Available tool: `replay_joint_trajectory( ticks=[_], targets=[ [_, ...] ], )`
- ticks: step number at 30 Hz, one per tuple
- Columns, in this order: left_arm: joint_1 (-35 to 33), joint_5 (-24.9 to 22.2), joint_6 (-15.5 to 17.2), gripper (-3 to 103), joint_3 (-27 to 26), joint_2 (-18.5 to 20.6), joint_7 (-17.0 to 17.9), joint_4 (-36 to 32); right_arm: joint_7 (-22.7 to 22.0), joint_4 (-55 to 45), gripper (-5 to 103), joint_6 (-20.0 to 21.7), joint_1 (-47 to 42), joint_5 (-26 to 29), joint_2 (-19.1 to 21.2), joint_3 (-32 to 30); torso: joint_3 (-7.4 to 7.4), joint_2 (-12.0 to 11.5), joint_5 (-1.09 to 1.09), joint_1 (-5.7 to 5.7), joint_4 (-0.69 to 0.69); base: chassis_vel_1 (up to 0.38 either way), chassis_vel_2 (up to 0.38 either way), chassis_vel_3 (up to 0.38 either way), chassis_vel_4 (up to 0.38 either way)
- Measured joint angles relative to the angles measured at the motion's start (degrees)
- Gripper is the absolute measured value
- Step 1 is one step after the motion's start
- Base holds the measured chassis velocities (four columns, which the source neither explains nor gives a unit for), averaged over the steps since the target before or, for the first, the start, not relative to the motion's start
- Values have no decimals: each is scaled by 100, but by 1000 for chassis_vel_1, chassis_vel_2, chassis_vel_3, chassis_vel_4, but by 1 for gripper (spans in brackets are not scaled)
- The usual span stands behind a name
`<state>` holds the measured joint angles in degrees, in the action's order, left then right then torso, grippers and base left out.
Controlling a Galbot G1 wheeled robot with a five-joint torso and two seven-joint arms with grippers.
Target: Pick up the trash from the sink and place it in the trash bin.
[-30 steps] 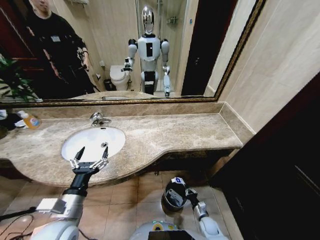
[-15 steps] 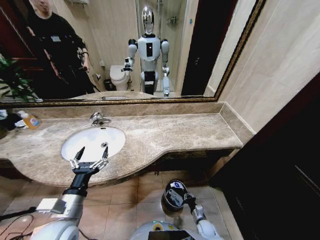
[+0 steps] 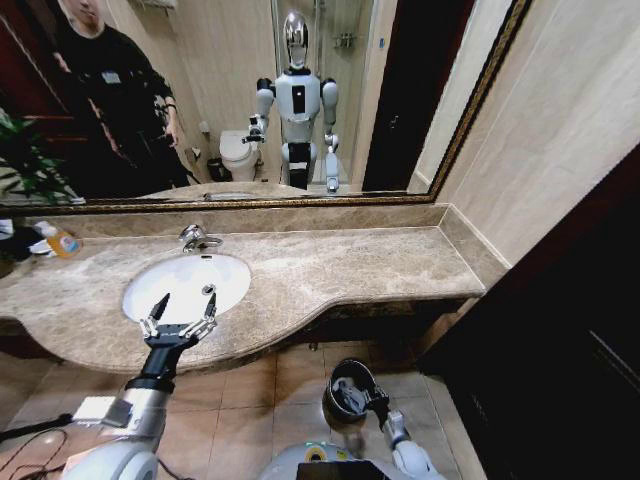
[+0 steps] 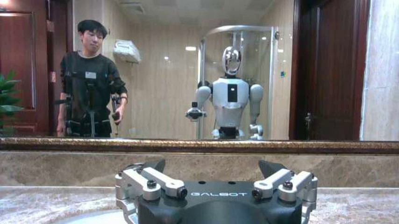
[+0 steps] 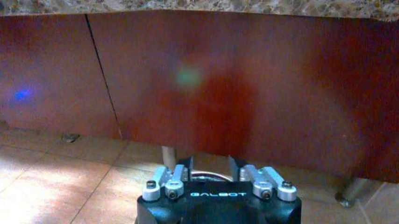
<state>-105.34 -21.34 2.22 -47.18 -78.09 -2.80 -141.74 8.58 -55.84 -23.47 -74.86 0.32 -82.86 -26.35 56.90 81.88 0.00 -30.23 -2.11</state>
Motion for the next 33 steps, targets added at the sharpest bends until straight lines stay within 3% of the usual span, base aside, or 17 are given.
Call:
replay_joint_trajectory(
  ticks=[4, 8, 12, 15, 33],
  targets=[
    [0, 0, 0, 100, 0, 0, 0, 0, -5, -25, 63, -4, -32, -8, -11, 1, 0, 0, 0, 0, 0, 0, 0, 0, 0],
    [0, 0, 0, 100, 0, 0, 0, 0, -9, -45, 69, -11, -56, -15, -21, 2, 0, 0, 0, 0, 0, 0, 0, 0, 0],
    [0, 0, 0, 100, 0, 0, 0, 0, -64, -114, 90, -18, -87, -36, -34, 2, 0, 0, 0, 0, 0, 0, 0, 0, 0],
    [0, 0, 0, 100, 0, 0, 0, 0, -79, -168, 99, -18, -113, -38, -39, 1, 0, 0, 0, 0, 0, 0, 0, 0, 0],
    [0, 0, 0, 100, 0, 0, 0, 0, -253, -285, 100, -12, -182, -116, -45, 1, 0, 0, 0, 0, 0, 0, 0, 0, 0]
  ],
)
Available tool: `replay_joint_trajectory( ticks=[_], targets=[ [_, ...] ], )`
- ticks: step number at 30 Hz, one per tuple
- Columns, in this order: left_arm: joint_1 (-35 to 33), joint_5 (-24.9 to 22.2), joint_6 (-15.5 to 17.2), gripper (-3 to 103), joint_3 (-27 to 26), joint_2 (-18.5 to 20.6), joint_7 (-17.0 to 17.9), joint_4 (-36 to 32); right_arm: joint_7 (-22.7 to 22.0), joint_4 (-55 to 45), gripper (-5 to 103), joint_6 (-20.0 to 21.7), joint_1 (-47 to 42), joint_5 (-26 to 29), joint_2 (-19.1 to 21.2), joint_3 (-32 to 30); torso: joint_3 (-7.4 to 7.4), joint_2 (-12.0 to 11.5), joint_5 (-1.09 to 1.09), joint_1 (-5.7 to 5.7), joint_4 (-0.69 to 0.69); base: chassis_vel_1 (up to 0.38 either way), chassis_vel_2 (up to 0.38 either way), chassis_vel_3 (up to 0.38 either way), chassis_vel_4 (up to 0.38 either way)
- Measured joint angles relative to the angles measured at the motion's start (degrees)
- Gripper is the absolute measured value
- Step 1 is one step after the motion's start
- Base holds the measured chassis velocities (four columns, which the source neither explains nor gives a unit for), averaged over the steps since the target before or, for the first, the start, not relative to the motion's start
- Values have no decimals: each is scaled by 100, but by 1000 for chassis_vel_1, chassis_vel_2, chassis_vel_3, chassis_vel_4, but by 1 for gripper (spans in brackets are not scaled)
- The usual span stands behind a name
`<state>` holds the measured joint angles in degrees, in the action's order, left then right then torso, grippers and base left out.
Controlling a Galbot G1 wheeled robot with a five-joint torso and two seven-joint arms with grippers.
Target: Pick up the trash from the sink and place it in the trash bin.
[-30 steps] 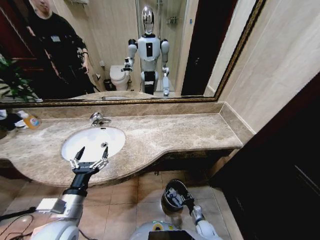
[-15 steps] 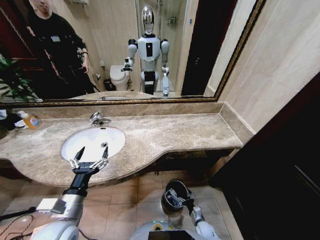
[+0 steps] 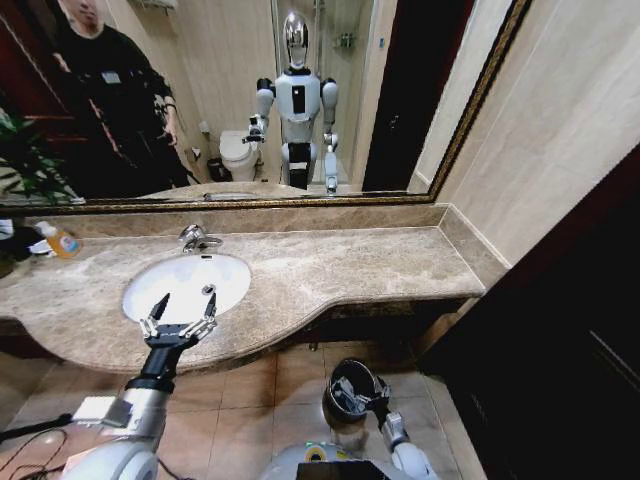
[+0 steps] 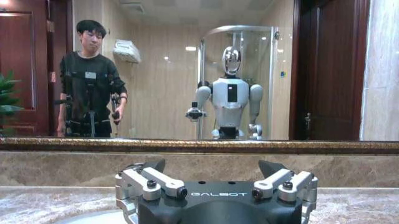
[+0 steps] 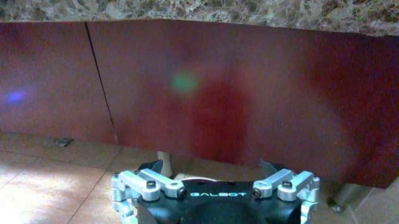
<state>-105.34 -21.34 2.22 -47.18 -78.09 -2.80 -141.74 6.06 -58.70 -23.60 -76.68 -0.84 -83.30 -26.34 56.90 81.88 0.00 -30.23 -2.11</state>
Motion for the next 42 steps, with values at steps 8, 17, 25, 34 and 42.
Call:
replay_joint_trajectory(
  ticks=[8, 17, 25, 34, 42],
  targets=[
    [0, 0, 0, 100, 0, 0, 0, 0, -129, -156, 100, 54, -52, 69, -23, 0, 0, 0, 0, 0, 0, 0, 0, 0, 0],
    [0, 0, 0, 100, 0, 0, 0, 0, -202, -1481, 100, 899, -424, 662, 78, -6, 0, 0, 0, 0, 0, 0, 0, 0, 0],
    [0, 0, 0, 100, 0, 0, 0, 0, -215, -2234, 100, 1165, -562, 877, 263, -169, 0, 0, 0, 0, 0, 0, 0, 0, 0],
    [0, 0, 0, 100, 0, 0, 0, 0, -311, -3185, 100, 1485, -779, 1407, 448, -245, 0, 0, -1, 0, 0, 0, 0, 0, 0],
    [0, 0, 0, 100, 0, 0, 0, 0, -385, -4239, 100, 1770, -1003, 1692, 514, -355, 0, 0, -1, 0, 0, 0, 0, 0, 0]
  ],
)
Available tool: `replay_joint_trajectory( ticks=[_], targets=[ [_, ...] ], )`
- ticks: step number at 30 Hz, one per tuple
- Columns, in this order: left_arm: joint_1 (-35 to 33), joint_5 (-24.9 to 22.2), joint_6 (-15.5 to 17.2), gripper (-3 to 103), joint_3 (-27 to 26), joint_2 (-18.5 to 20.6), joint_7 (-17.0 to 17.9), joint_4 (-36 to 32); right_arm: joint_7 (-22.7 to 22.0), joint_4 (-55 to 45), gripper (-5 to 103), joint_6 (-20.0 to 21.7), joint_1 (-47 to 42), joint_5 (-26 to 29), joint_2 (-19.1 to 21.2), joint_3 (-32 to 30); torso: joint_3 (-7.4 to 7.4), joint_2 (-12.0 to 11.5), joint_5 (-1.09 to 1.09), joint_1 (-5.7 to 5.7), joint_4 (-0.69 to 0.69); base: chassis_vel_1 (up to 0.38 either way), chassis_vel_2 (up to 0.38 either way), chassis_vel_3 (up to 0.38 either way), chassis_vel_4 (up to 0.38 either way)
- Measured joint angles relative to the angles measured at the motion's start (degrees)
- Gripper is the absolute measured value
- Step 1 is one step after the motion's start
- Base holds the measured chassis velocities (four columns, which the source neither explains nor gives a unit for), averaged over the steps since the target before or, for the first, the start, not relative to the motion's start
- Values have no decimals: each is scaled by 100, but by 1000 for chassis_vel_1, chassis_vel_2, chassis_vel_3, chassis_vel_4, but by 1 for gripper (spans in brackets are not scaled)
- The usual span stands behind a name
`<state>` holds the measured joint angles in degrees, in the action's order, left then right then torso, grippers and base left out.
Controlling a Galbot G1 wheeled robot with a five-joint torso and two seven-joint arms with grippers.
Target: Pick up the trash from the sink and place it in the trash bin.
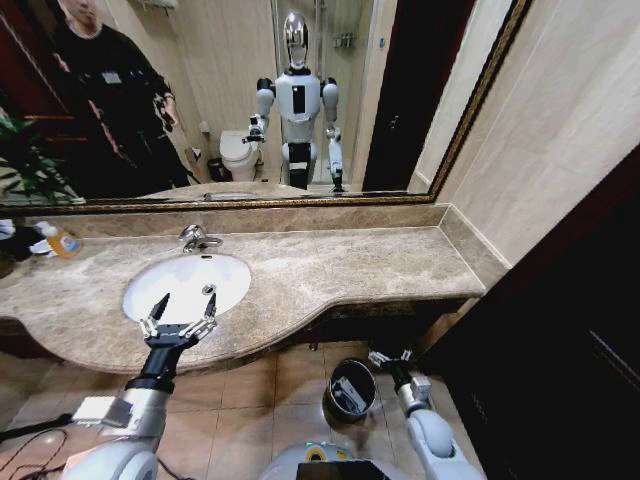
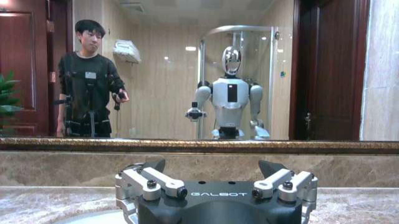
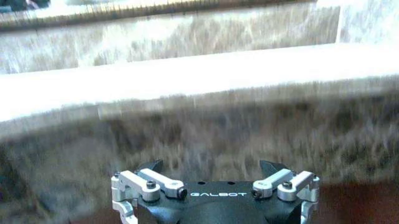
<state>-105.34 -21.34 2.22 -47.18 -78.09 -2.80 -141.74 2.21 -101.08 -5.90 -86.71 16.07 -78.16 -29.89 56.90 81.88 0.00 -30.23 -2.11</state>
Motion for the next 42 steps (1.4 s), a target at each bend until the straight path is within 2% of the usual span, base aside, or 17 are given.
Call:
replay_joint_trajectory(
  ticks=[4, 16, 24, 34, 42],
  targets=[
    [0, 0, 0, 100, 0, 0, 0, 0, -92, -890, 100, 207, -157, 131, 45, -94, 0, 0, 1, 0, 0, 0, 0, 0, 0],
    [0, 0, 0, 100, 0, 0, 0, 0, -323, -2172, 100, 515, -372, 178, 175, -104, 0, 0, 0, 0, 0, 0, 0, 0, 0],
    [0, 0, 0, 100, 0, 0, 0, 0, -579, -3186, 100, 1092, -341, 206, 297, -43, 0, 0, 0, 0, 0, 0, 0, 0, 0],
    [0, 0, 0, 100, 0, 0, 0, 0, -928, -3585, 100, 1566, -317, 243, 422, -9, 0, 0, 0, 0, 0, 0, 0, 0, 0],
    [0, 0, 0, 100, 0, 0, 0, 0, -961, -3243, 100, 1459, -162, 282, 453, -28, 0, 0, 0, 0, 0, 0, 0, 0, 0]
  ],
)
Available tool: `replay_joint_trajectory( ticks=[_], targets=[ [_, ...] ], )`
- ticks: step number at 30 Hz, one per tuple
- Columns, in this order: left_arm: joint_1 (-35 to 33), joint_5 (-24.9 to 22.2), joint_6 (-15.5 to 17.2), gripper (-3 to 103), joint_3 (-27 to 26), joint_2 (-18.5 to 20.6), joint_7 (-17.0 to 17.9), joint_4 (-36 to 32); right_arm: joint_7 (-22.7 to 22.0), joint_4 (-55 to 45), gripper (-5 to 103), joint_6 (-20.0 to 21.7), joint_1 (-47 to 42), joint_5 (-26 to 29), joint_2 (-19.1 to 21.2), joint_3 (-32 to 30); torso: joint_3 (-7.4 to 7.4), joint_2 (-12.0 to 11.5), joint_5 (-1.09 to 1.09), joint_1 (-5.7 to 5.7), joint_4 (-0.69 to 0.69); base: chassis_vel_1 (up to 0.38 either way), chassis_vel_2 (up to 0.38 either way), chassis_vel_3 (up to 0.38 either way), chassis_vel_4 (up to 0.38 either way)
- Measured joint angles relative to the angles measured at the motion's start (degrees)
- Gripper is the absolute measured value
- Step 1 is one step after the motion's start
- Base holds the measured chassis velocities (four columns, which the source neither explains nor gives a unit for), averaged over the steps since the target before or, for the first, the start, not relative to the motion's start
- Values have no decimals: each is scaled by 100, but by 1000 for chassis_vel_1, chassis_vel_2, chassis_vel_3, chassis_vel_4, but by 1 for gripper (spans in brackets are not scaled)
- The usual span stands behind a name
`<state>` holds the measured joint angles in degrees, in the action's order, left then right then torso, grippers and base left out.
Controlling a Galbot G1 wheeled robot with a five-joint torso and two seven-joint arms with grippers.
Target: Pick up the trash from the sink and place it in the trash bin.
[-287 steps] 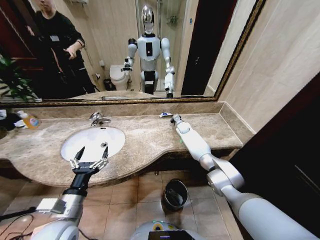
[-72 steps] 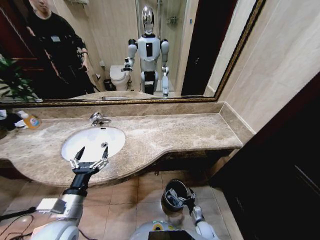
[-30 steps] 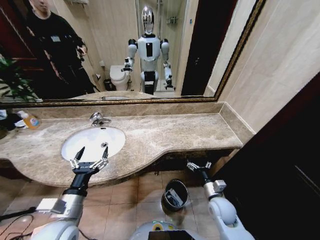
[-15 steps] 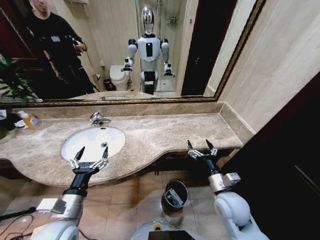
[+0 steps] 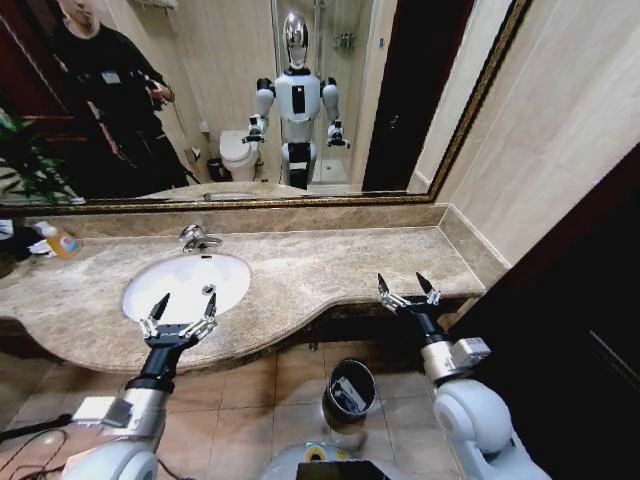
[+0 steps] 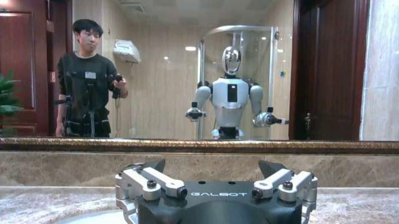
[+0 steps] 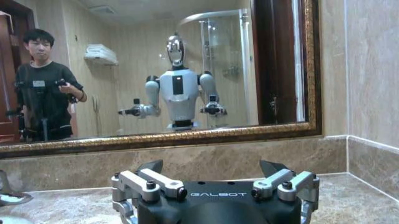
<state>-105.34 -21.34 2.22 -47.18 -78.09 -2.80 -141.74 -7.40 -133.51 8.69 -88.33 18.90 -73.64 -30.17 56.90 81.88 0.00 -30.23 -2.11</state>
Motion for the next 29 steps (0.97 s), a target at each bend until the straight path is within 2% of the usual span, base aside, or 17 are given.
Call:
replay_joint_trajectory(
  ticks=[8, 29],
  targets=[
    [0, 0, 0, 100, 0, 0, 0, 0, 169, 51, 100, -23, 66, 150, 30, -24, 0, 0, 0, 0, 0, 0, 0, 0, 0],
    [0, 0, 0, 100, 0, 0, 0, 0, 199, 40, 100, -5, 47, 120, 39, -33, 0, 0, 0, 0, 0, 0, 0, 0, 0]
  ],
)
